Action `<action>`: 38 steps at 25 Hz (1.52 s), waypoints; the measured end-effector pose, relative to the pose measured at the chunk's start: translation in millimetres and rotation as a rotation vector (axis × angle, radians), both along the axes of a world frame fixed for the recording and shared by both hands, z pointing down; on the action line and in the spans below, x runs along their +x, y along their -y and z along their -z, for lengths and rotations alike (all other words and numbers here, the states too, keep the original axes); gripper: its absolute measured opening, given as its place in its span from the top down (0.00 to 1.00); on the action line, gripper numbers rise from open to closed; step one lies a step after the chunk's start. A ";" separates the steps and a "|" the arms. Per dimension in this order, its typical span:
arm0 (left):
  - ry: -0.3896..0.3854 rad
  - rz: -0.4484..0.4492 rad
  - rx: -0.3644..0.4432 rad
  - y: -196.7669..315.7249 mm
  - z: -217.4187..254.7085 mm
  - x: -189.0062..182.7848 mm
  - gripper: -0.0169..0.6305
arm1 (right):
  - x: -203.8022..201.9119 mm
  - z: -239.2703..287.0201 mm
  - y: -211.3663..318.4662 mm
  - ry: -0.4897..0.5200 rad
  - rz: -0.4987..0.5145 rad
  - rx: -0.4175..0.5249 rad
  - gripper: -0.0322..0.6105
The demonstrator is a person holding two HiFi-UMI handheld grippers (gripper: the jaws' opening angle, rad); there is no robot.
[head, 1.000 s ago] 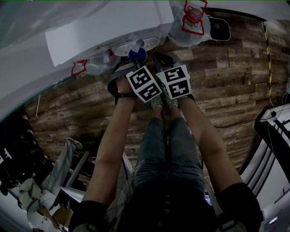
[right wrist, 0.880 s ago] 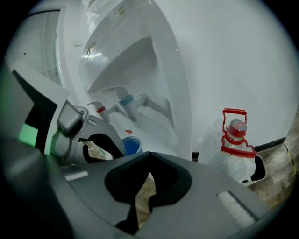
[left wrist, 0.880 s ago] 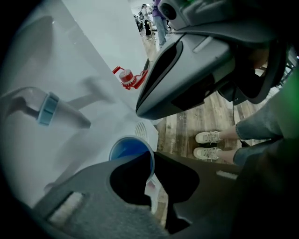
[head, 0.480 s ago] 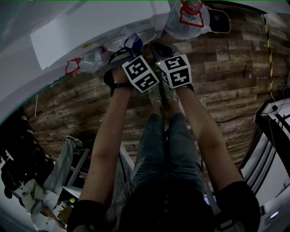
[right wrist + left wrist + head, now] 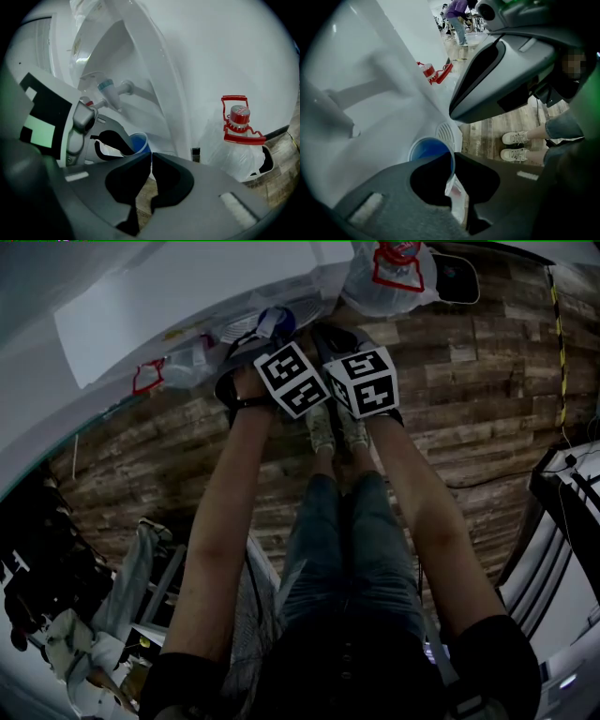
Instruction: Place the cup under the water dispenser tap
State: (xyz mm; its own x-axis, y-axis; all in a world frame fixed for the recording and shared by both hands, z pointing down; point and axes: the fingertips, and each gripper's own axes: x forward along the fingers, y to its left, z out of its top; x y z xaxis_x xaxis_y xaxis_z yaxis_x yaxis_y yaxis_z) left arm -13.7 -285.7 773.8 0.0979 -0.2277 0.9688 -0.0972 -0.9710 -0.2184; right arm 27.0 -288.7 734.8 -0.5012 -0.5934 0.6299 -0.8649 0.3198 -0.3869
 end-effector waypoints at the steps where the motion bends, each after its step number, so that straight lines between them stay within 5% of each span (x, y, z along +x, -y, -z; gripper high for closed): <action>1: -0.002 -0.001 0.002 1.0 -1.1 0.6 0.93 | -0.5 0.5 -0.4 0.003 0.001 -0.002 0.95; 20: -0.023 0.018 0.044 5.5 -1.7 -1.6 0.75 | 3.0 3.2 -0.9 0.007 -0.014 0.014 0.95; 38: -0.112 0.101 0.091 -1.0 28.4 -8.9 0.72 | -3.8 27.5 -5.9 -0.030 0.058 0.029 0.94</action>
